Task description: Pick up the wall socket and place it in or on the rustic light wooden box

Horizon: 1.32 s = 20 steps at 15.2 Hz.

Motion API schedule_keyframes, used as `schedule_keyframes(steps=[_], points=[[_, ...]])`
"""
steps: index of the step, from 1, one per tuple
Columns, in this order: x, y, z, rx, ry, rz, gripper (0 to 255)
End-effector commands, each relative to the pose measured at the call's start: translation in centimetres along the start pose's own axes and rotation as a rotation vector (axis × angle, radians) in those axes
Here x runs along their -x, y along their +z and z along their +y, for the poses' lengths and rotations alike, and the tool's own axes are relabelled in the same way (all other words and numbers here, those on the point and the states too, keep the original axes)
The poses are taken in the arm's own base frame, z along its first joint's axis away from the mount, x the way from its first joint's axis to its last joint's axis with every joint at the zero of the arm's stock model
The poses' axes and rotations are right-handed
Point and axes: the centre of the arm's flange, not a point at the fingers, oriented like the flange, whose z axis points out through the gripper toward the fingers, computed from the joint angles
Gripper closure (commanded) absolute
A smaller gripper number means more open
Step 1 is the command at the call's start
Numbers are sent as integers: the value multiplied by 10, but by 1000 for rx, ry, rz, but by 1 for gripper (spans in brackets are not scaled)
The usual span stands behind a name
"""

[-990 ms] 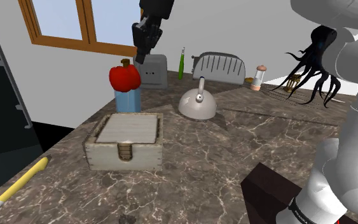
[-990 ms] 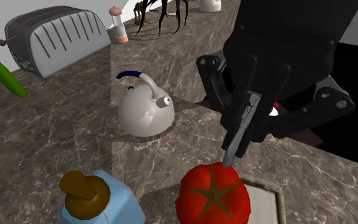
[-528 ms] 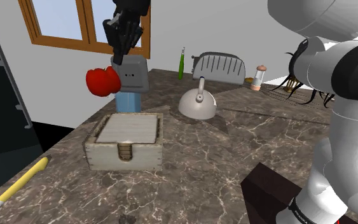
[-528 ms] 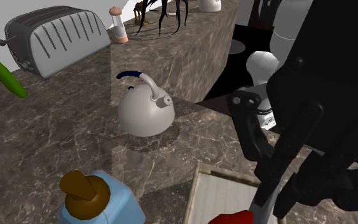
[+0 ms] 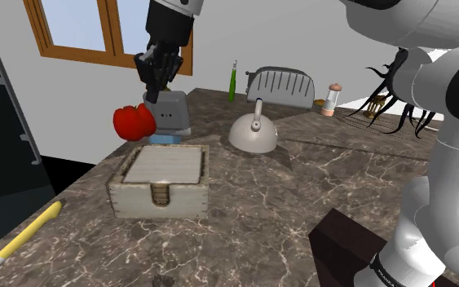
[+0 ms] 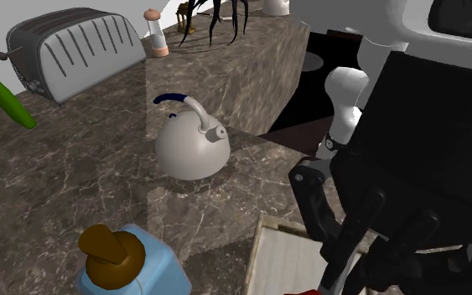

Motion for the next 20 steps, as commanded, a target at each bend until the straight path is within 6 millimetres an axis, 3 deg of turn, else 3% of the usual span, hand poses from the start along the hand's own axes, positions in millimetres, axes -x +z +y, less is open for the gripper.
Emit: schedule_keyframes(steps=[1,11,18,19,20], points=[[3,11,1,0,0,1,255],[18,61,3,0,0,1,255],[18,61,3,0,0,1,255],[18,61,3,0,0,1,0],[18,61,4,0,0,1,0]])
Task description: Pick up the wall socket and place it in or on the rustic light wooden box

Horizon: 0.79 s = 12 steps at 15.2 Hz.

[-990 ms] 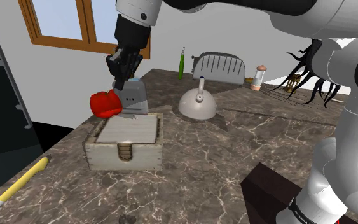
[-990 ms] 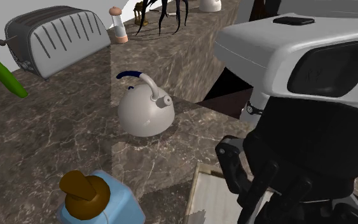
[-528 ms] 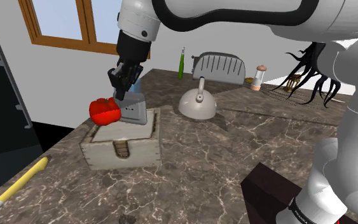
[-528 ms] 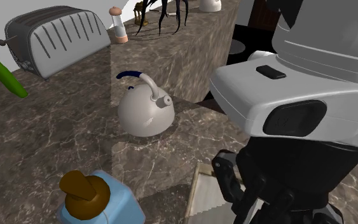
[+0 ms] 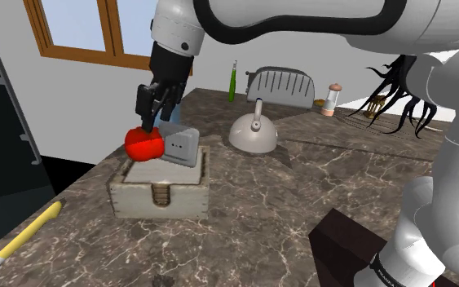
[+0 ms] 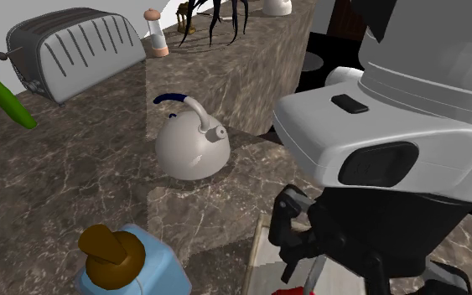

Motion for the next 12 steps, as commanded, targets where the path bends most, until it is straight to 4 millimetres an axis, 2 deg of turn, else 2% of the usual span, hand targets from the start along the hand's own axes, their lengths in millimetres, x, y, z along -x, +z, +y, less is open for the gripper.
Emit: schedule_keyframes(steps=[1,4,8,12], points=[[0,1,1,0,0,-2,0],[0,1,0,1,0,-2,0],[0,-49,0,1,0,-2,0],[0,-49,0,1,0,-2,0]])
